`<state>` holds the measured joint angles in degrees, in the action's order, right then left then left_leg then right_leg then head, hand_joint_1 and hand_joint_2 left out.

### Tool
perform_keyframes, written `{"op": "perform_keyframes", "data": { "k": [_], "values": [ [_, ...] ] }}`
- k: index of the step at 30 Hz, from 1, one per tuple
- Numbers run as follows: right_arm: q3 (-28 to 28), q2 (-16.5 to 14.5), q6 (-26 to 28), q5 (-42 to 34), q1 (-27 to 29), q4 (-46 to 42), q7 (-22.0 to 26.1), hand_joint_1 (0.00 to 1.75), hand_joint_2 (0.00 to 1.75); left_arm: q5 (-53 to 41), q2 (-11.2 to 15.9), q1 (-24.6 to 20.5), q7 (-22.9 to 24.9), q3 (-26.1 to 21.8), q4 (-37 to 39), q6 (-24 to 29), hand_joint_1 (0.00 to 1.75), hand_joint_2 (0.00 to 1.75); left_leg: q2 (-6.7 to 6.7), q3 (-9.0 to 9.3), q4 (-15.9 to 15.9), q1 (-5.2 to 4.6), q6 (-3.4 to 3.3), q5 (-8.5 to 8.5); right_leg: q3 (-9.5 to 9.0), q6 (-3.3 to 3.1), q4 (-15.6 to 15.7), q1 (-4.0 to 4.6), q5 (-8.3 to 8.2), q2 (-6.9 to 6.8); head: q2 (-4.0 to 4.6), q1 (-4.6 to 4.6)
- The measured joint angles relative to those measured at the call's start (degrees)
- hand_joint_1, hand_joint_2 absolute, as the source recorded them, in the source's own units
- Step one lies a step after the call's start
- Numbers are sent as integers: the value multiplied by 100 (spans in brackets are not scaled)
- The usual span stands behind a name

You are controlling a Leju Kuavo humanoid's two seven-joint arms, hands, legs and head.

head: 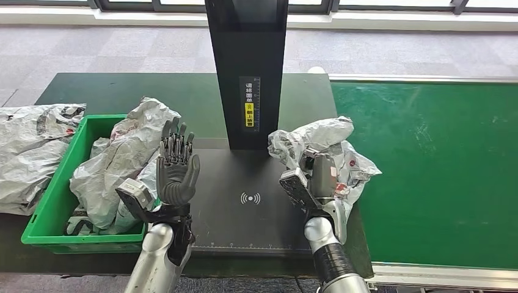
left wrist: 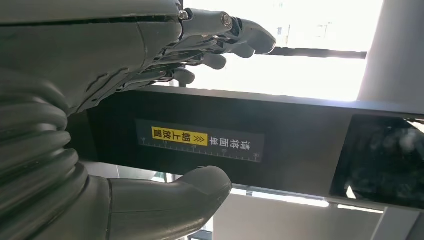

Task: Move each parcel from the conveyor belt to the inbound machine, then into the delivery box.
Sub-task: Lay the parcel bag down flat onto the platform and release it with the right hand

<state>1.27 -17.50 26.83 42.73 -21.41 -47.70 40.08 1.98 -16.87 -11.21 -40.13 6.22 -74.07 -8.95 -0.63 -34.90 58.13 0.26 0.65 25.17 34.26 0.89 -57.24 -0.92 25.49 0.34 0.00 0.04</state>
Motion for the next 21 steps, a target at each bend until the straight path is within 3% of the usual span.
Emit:
{"op": "perform_keyframes", "data": {
  "k": [14, 21],
  "values": [
    [438, -1, -352, -506, -25, 412, 7, 175, 175, -35, -1, -47, -2, 248, 35, 106, 0, 175, 0, -1, 0, -1, 0, 1, 0, 0, 1, -1, 0, 1, 0, 0],
    [771, -3, -1014, -1536, -11, 352, 9, 175, 175, -45, -1, -51, -2, 286, 33, 167, 0, 175, 2, 0, 0, 0, 0, 0, 1, 0, 0, 0, 0, 2, 0, 0]
  ]
}}
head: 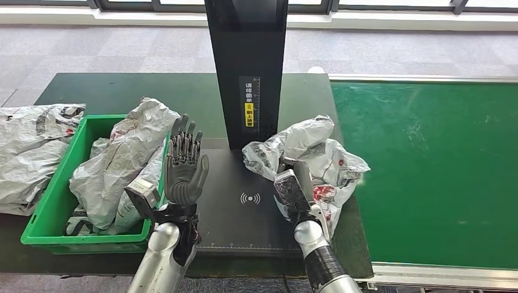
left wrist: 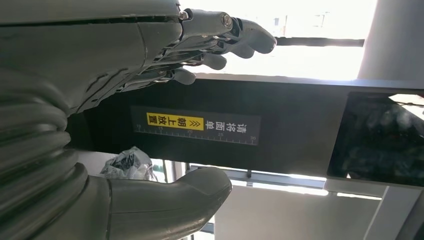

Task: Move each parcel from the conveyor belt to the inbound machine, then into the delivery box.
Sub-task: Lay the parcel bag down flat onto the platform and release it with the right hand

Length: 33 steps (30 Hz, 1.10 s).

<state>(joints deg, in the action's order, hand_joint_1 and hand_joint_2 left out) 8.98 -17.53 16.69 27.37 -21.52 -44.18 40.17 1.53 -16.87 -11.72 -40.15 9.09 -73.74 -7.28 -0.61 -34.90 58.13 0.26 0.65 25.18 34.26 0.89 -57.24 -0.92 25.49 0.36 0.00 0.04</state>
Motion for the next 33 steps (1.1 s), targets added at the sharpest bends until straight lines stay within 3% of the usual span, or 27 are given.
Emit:
{"op": "perform_keyframes", "data": {
  "k": [1, 2, 4, 5, 6, 8, 13, 16, 24, 33],
  "values": [
    [62, 0, -52, -93, -7, -1, 1, 175, 175, 1, 0, -2, 0, 11, -1, 27, 0, 175, -1, 0, 0, 0, 0, 0, 0, 0, 0, 0, 0, 0, 0, 0],
    [121, 0, -127, -218, -14, -1, 1, 158, 175, 2, 0, -5, 0, 23, -1, 66, 0, 175, -1, 0, 0, 0, 0, 0, 0, 0, 0, 0, 0, -1, 0, 0],
    [235, 0, -395, -598, -18, -29, 1, 72, 175, 15, 0, -12, 0, 50, -1, 156, 0, 175, 0, 0, 0, 0, 0, 0, 0, 0, 0, 0, 0, 0, 0, 0],
    [287, 1, -598, -860, -14, -74, 1, 29, 131, 24, 0, -15, 0, 64, -1, 205, 0, 175, 0, 0, 0, 0, 0, 0, 1, 0, 0, 0, 0, 0, 0, 0],
    [329, 1, -819, -1133, -5, -142, 1, 1, 87, 32, 0, -17, 0, 77, -1, 239, 0, 175, 0, 0, 0, 0, 0, 0, 1, 0, 0, 0, 0, 0, 0, 0],
    [374, 2, -1299, -1673, 16, -320, 1, 0, 0, 39, 0, -22, 0, 103, 1, 272, 0, 175, -1, 0, 0, 0, 0, 0, 1, 0, 0, -1, 0, 0, 0, 0],
    [383, 8, -2590, -2760, 77, -741, 1, 0, 0, 39, 0, -41, 0, 176, 33, 240, 0, 175, 5, 0, 1, -1, 0, 0, 5, 0, 1, -1, 0, 2, 0, 1],
    [379, 11, -3066, -3057, 105, -952, 1, 0, 0, 39, 0, -48, 0, 192, 66, 227, 0, 175, 7, 1, 1, -1, 0, 0, 6, 0, 2, -1, 0, 5, 0, 2],
    [254, 11, -3295, -3075, 143, -1130, -1, 0, 0, 20, 0, -58, 0, 238, 95, 247, 0, 175, 8, 1, 1, -1, 0, 0, 6, 0, 1, -1, 0, 6, 0, 1],
    [112, 20, -3120, -2963, 154, -1089, -4, 0, 0, 0, 0, -58, 0, 239, 96, 255, 0, 175, 7, 0, 1, -1, 0, 0, 5, 0, 1, -1, 0, 5, 0, 1]
  ]
}}
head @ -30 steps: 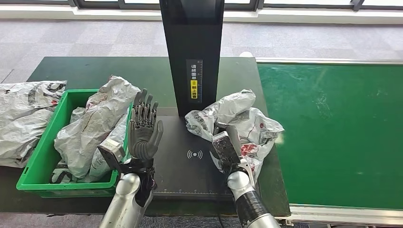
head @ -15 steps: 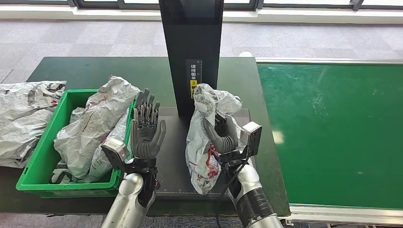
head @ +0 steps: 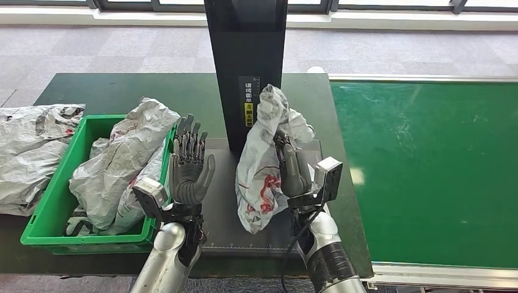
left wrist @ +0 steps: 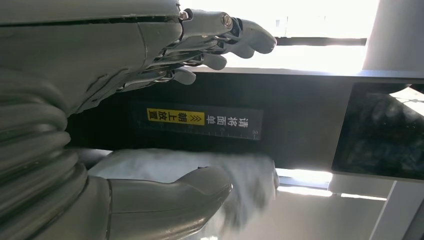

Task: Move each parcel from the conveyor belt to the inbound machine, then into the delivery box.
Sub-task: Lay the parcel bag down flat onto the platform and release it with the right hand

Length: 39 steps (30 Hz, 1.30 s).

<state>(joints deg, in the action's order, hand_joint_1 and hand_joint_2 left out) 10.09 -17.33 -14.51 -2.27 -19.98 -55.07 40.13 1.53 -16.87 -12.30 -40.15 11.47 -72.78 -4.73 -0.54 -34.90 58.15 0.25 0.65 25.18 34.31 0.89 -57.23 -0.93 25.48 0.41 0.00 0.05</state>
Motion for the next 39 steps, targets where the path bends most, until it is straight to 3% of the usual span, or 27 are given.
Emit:
{"op": "perform_keyframes", "data": {
  "k": [7, 19, 21, 23, 27, 29, 31, 39],
  "values": [
    [-102, 9, 210, 87, -11, 252, 0, 0, 0, 1, 0, 1, 0, 0, -1, 4, 0, 175, -1, 0, 0, 0, 0, 0, -1, 0, 0, 0, 0, 0, 0, -1],
    [-170, -5, 506, 567, -331, 1577, -113, 0, 0, -51, 0, 15, -4, 0, -76, 155, 0, 175, -7, -1, 0, 0, 0, 0, -4, 0, -1, 0, 0, -5, 0, -1],
    [-164, -7, 742, 820, -279, 1480, -31, 0, 0, -98, 0, 18, -4, 0, -98, 195, 0, 175, -11, -2, 0, 0, 0, 0, -5, 0, -1, 0, 0, -7, 0, -1],
    [-123, -3, 1431, 1191, -159, 1105, -2, 0, 0, -191, 0, 23, -4, 0, -137, 286, 0, 175, -13, -4, 0, 0, 0, 0, -3, 0, -1, -1, 0, -8, 0, -1],
    [203, 78, 4205, 2215, 161, -120, 8, 0, 175, -520, 8, 22, -4, 72, -249, 878, 0, 175, -12, -6, 1, -1, -1, 1, 2, 1, 2, -1, 1, -7, 0, -1],
    [382, 147, 5022, 2526, 374, -746, 8, 0, 175, -753, 18, -6, -4, 205, -240, 1318, 0, 175, -10, -6, 1, -2, -2, 5, 3, 2, 3, -2, 1, -6, 0, 0],
    [468, 208, 5309, 2829, 578, -1336, 7, 0, 175, -1013, 26, -51, -4, 379, -167, 1729, 0, 175, -9, -6, 1, -2, -2, 8, 4, 2, 4, -3, 2, -6, 0, 1],
    [481, 262, 5462, 3944, 960, -3190, 4, 0, 175, -2171, 10, -357, -1, 927, 953, 2685, 0, 175, 9, -1, 1, -3, -2, 8, 7, 2, 6, -3, 1, 3, 0, 1]
  ]
}}
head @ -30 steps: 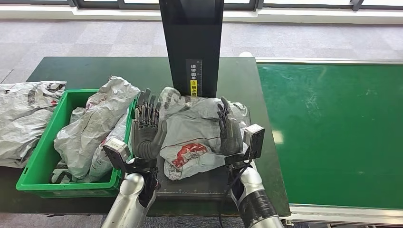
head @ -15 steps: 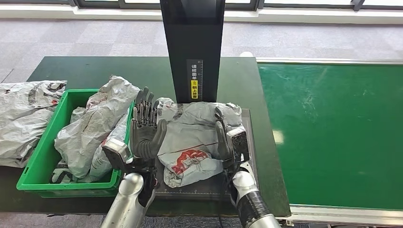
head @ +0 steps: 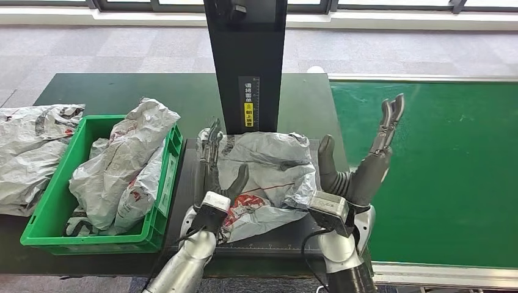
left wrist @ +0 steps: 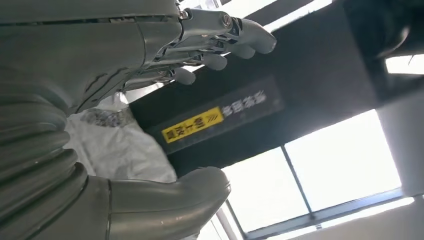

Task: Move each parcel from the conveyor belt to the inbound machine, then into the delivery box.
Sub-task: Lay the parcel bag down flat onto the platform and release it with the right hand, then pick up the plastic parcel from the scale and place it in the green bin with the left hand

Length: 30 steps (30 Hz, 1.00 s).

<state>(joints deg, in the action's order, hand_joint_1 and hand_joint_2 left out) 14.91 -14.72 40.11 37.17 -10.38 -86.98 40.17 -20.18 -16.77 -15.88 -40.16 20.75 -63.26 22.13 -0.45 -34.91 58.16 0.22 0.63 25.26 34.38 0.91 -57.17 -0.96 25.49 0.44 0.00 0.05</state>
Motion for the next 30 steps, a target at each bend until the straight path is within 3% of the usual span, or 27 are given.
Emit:
{"op": "perform_keyframes", "data": {
  "k": [4, 10, 21, 30],
  "values": [
    [-63, 1, 0, 438, 69, -404, -3, 0, 175, -589, -77, -228, 196, 17, 687, 438, 0, 175, 5, 3, 1, 0, 0, 0, -1, 0, 0, 0, -1, 3, 0, -1],
    [-186, 1, 0, 849, 155, -850, -9, 0, 175, -1789, -214, -577, 1116, 18, 1725, 980, 0, 175, 7, 3, 1, 0, 0, 0, 0, 0, -1, 0, -2, 8, 0, -2],
    [-289, 1, -1, 806, 185, -989, -11, 0, 175, -2822, -332, -1102, 2544, 101, 3174, 726, 0, 175, 9, 2, 0, 0, 0, 0, -1, -1, -2, 0, -2, 10, 0, -3],
    [-303, 1, -2, 796, 186, -989, -11, 0, 175, -2963, -350, -1265, 2724, 181, 3687, 581, 0, 175, 8, 2, 0, 0, 0, 0, -1, -1, -3, 0, -2, 10, 0, -3]
  ]
}}
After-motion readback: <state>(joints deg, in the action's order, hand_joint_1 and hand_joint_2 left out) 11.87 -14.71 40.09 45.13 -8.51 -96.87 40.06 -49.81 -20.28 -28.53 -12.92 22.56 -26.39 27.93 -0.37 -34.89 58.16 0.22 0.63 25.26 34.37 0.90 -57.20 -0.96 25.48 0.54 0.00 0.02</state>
